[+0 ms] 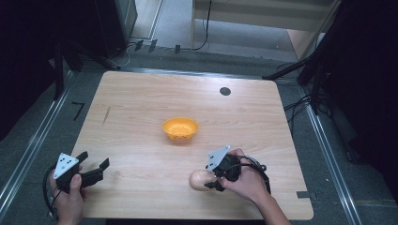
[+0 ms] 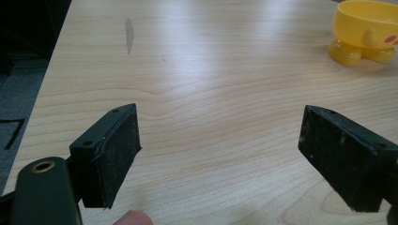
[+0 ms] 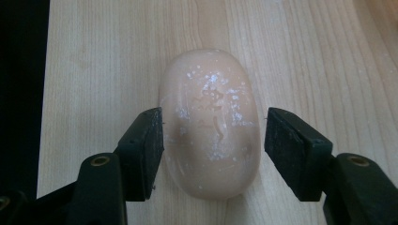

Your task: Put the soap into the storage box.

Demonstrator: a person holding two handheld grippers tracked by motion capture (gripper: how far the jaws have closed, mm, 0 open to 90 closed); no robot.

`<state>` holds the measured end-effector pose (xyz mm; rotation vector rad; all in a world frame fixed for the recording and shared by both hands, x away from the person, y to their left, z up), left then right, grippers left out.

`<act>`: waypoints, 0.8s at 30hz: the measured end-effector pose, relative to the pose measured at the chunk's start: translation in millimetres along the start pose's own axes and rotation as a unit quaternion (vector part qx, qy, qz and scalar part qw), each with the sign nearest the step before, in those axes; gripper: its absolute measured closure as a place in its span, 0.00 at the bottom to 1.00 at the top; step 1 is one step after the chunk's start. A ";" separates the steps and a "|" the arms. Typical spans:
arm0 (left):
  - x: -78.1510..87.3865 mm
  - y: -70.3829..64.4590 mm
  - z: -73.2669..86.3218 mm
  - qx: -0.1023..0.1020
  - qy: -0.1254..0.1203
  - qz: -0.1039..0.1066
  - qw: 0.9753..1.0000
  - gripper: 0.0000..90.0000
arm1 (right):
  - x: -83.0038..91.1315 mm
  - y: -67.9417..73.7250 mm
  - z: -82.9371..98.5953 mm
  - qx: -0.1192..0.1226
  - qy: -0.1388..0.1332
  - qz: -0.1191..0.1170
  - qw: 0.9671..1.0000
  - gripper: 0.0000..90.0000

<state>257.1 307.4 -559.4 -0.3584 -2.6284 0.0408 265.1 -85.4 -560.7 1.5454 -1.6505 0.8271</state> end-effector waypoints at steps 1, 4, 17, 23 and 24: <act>0.0 0.0 0.0 0.001 0.000 0.000 1.000 0.15 | -1.3 -0.4 -0.2 0.002 0.003 0.000 1.000 0.43; 0.0 0.1 0.0 0.002 0.000 0.000 1.000 0.15 | -5.9 -0.2 -0.8 0.010 0.015 0.002 1.000 0.43; 0.5 1.1 -0.3 0.007 -0.003 0.001 1.000 0.15 | -14.2 0.0 1.3 0.009 0.036 -0.005 0.999 0.37; 0.5 1.7 -0.4 0.012 -0.004 0.002 1.000 0.15 | -17.9 0.2 3.3 0.010 0.045 -0.005 0.999 0.36; 0.5 1.7 -0.3 0.012 -0.003 0.002 1.000 0.15 | -18.1 0.5 3.5 0.010 0.046 -0.005 0.999 0.36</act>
Point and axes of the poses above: each handheld gripper's, and its own axes: x roughly backward along the jaws, z roughly out of its underside, y roughly to its left, the point moved 8 cm from there along -x, roughly forward along the jaws
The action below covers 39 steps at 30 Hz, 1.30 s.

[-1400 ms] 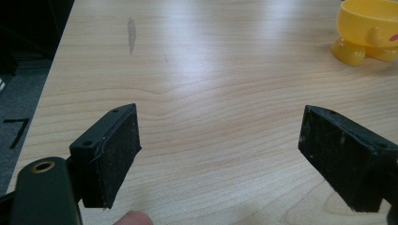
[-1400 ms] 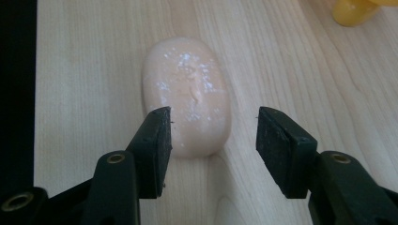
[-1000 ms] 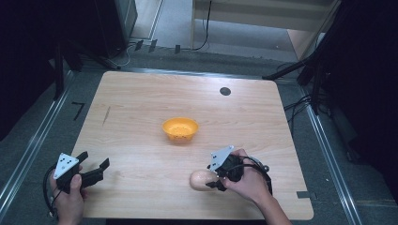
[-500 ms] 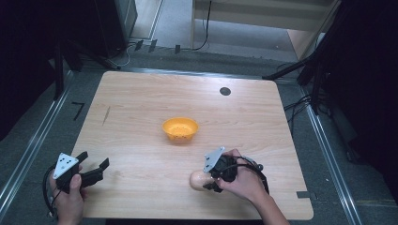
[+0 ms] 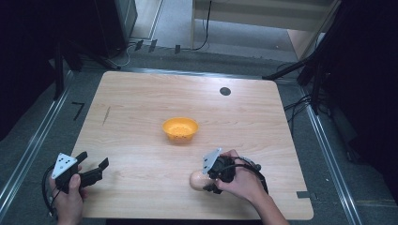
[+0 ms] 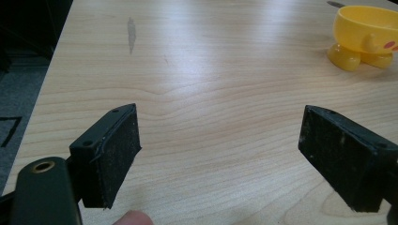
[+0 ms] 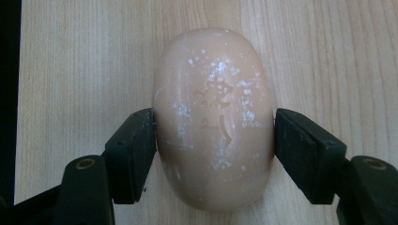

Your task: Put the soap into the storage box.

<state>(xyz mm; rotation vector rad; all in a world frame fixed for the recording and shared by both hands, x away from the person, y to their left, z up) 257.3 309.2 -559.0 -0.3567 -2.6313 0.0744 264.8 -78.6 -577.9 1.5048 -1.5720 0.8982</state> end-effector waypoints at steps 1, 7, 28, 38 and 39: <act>0.0 0.0 0.0 0.000 0.000 0.000 1.000 0.15 | -0.4 0.1 0.2 0.002 0.002 0.000 1.000 0.36; 0.0 1.5 0.2 0.005 0.002 -0.004 1.000 0.15 | -4.2 0.4 1.2 0.012 0.015 0.006 1.000 0.36; 0.3 2.3 0.4 0.008 0.002 -0.005 1.000 0.16 | -7.1 0.5 2.7 0.021 0.030 0.003 0.999 0.37; 0.2 2.2 0.4 0.008 0.003 -0.005 1.000 0.16 | -2.4 -3.4 3.6 0.022 0.036 0.008 0.999 0.37; 0.2 2.2 0.4 0.009 0.003 -0.005 1.000 0.16 | -0.6 -4.2 3.8 0.019 0.034 0.009 0.999 0.37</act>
Point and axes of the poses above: each handheld gripper's, and its own axes: x roughly backward along the jaws, z roughly out of its underside, y roughly to its left, the point moved 8 cm from there along -x, roughly forward along the jaws
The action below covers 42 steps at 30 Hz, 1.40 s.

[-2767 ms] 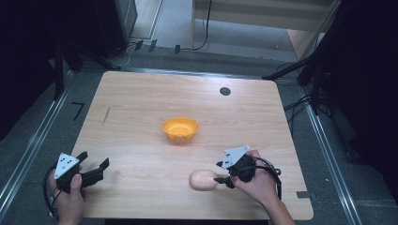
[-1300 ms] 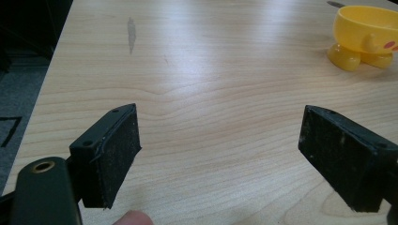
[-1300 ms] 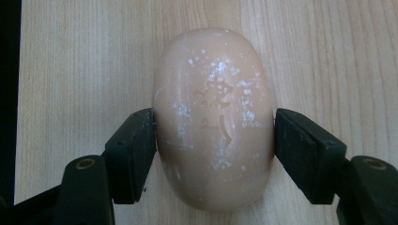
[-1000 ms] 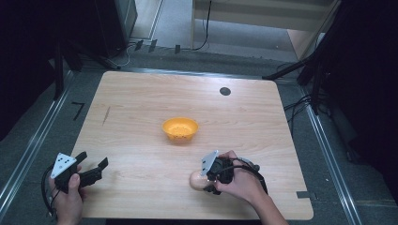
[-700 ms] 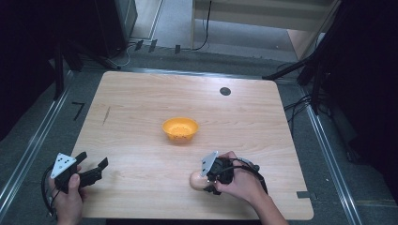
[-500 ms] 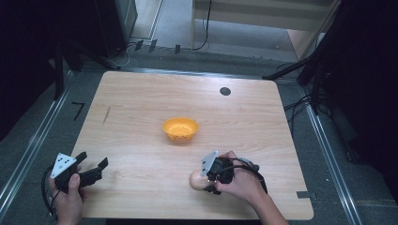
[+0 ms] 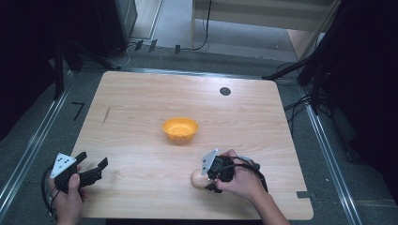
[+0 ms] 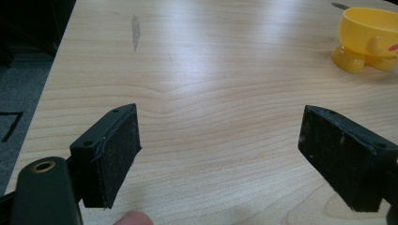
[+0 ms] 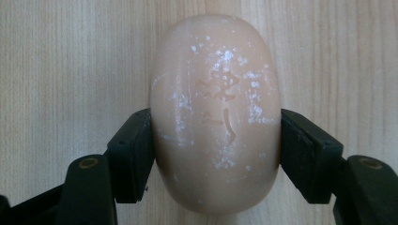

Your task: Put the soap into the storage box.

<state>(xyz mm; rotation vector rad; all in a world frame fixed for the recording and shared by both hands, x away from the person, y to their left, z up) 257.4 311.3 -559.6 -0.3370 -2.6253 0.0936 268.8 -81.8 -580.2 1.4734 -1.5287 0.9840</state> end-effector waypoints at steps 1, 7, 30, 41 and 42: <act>-0.1 0.0 0.0 0.000 0.000 0.000 1.000 0.16 | 2.2 -1.4 0.1 -0.001 -0.002 0.001 1.000 0.37; 0.0 0.1 0.0 0.000 0.000 0.000 1.000 0.16 | 5.8 -5.9 -1.4 0.004 0.003 0.007 1.000 0.37; 0.3 0.1 -0.1 0.001 -0.002 0.001 1.000 0.16 | 25.4 -27.6 -15.0 -0.004 -0.023 0.016 1.000 0.37; 0.4 -0.4 0.1 -0.003 0.000 0.000 1.000 0.16 | 35.1 -43.4 -26.7 -0.001 -0.030 0.021 0.999 0.37; 0.4 -0.4 0.1 -0.003 0.000 0.000 1.000 0.16 | 35.1 -43.4 -26.7 -0.001 -0.030 0.021 0.999 0.37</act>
Point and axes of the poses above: each handheld gripper's, and its own axes: x roughly backward along the jaws, z roughly out of its underside, y roughly to its left, the point moved 8 cm from there along -x, roughly forward along the jaws
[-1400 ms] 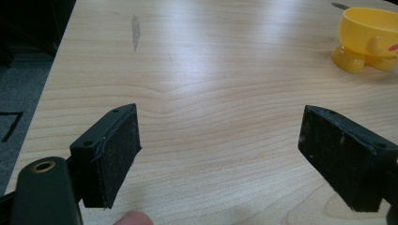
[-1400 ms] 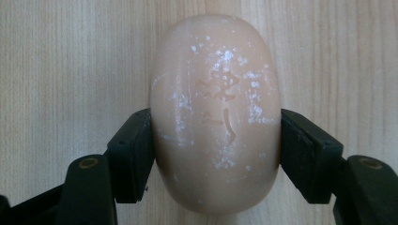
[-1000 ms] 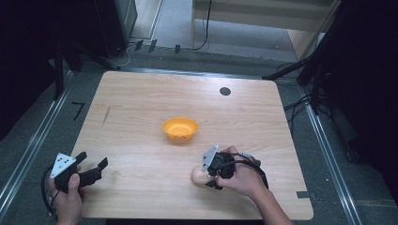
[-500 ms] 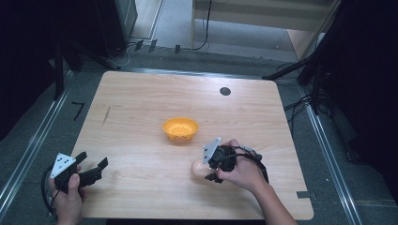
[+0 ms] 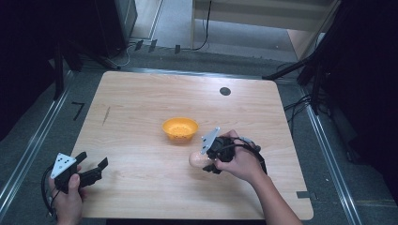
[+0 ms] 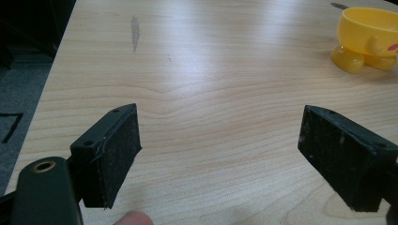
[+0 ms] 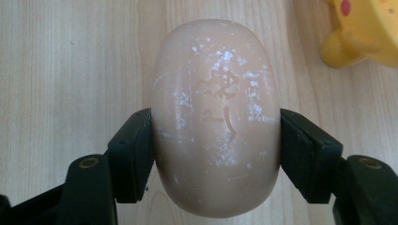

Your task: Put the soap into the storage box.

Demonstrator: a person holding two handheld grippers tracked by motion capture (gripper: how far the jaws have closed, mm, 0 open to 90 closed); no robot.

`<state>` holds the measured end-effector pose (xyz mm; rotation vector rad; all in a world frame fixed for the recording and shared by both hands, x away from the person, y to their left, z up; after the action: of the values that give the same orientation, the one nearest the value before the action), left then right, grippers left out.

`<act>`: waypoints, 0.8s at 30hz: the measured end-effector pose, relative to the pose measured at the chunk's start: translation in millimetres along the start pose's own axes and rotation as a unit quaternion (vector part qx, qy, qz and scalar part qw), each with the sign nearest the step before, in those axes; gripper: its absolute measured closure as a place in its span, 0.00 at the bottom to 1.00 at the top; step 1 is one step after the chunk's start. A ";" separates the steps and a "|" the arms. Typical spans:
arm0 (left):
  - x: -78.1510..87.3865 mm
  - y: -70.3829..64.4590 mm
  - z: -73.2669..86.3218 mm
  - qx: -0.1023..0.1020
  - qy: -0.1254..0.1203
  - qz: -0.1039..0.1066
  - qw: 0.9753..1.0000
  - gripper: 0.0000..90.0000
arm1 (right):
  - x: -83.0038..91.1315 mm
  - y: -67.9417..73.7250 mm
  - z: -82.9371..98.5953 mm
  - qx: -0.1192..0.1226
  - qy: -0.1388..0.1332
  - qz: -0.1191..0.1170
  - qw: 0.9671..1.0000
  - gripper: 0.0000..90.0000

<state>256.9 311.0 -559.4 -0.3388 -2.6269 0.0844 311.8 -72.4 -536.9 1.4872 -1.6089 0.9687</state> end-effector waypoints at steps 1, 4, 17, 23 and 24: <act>0.0 -0.1 0.1 0.000 0.000 0.001 1.000 0.16 | 0.1 -0.8 -0.9 0.000 -0.001 -0.001 1.000 0.37; 0.2 -0.2 0.0 0.001 0.000 0.002 1.000 0.16 | 1.2 -4.7 -4.2 0.000 -0.004 -0.003 1.000 0.37; 0.3 -0.7 -0.1 0.001 -0.003 0.003 1.000 0.16 | 10.6 -23.1 -24.8 0.004 -0.015 0.000 1.000 0.37; 0.3 -0.7 -0.1 0.000 -0.002 0.004 1.000 0.16 | 11.0 -31.5 -32.9 0.007 -0.022 -0.001 1.000 0.37; 0.3 -0.6 -0.1 0.000 -0.002 0.004 1.000 0.16 | 10.8 -32.1 -33.6 0.006 -0.023 -0.002 1.000 0.37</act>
<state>256.6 310.5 -559.1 -0.3498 -2.6303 0.0889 343.8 -48.8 -510.5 1.5297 -1.6344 0.9498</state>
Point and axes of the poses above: each handheld gripper's, and its own axes: x roughly backward along the jaws, z roughly out of its underside, y roughly to its left, the point moved 8 cm from there along -x, roughly forward along the jaws
